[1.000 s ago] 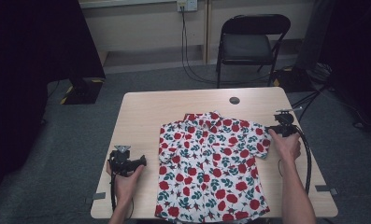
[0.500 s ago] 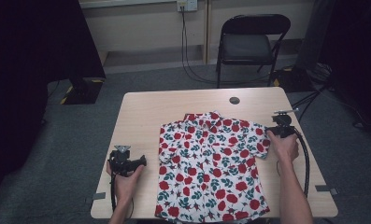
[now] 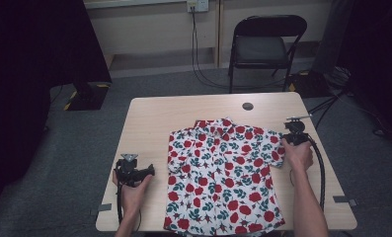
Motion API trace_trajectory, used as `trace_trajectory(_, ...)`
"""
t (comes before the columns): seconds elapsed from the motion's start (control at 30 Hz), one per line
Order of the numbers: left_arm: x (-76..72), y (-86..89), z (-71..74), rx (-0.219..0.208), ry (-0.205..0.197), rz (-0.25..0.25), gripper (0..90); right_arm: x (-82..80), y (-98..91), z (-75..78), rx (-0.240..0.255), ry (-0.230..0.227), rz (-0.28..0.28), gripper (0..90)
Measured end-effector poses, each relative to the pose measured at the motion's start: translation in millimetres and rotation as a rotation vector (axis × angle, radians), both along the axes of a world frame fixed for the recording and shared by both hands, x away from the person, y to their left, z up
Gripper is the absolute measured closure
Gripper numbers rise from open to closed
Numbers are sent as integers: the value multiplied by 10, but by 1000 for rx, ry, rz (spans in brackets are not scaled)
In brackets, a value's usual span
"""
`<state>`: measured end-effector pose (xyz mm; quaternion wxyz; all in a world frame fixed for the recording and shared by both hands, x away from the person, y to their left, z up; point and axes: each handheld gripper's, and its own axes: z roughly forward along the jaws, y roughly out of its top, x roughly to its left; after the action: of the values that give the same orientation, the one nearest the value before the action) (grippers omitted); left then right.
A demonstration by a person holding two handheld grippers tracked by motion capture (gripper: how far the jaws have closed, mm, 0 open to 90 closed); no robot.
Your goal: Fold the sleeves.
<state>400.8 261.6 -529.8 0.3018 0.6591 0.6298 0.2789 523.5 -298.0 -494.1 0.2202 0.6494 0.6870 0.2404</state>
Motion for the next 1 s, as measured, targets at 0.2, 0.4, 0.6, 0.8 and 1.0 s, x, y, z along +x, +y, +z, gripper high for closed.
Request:
trace_trajectory(0.2,0,0,0,0,0,0,44,-13,14,13,6,-7,-6,873)
trace_trajectory(0.4,0,0,0,0,0,0,44,-33,30,95,14,-30,2,874)
trace_trajectory(0.6,0,0,0,0,0,0,44,-65,47,166,22,-49,8,875)
trace_trajectory(0.8,0,0,0,0,0,0,44,-101,92,240,19,-66,20,875)
trace_trajectory(1.0,0,0,0,0,0,0,44,-127,128,315,15,-81,24,876)
